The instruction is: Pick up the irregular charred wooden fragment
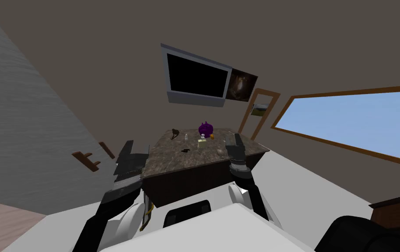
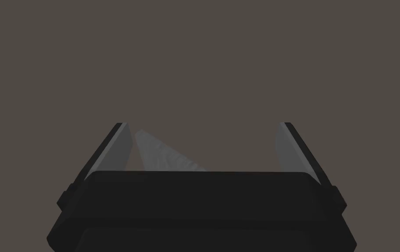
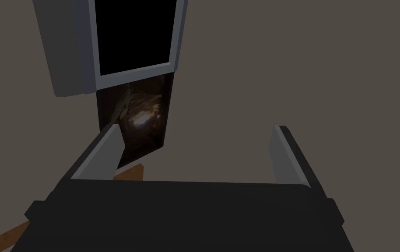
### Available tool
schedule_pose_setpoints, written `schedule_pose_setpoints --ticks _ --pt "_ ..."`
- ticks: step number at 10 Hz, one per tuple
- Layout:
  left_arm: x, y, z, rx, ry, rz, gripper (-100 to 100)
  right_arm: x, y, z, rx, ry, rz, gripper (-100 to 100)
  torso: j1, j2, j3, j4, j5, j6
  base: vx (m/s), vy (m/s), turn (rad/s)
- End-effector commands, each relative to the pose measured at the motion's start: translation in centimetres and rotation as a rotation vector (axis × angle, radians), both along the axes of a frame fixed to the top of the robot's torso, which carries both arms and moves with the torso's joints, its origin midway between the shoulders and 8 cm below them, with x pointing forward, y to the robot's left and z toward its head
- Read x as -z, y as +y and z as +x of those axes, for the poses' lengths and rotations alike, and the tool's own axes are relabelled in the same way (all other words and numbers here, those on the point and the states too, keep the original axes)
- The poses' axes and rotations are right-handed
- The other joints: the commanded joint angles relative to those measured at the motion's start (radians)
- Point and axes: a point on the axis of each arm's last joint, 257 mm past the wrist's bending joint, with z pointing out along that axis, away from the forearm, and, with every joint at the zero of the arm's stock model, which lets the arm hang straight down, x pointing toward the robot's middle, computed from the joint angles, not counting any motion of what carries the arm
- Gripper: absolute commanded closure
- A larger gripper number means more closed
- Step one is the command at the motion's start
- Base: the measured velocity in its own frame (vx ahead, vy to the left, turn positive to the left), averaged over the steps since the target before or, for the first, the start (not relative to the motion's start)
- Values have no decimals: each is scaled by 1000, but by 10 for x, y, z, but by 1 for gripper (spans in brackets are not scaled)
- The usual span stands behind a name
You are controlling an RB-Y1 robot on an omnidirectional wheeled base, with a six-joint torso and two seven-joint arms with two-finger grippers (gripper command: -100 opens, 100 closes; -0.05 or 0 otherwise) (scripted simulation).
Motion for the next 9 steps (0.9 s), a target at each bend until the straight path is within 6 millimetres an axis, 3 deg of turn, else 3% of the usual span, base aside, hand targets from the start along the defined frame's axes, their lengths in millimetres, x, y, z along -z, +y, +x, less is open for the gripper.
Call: schedule_pose_setpoints --ticks 1,5,9 --pt "1 -4 4 26 8 23 -100 0 0 0 0 0 0 0 0 0 0 0 0 0 -16 -7 -57" --pt "4 -20 28 122 47 73 -100 0 0 0 0 0 0 0 -1 4 2 1 0 0 -64 -20 -113" --pt "17 -35 69 226 136 98 -100 0 0 0 0 0 0 0 -2 6 3 1 0 0 -89 -36 -197"
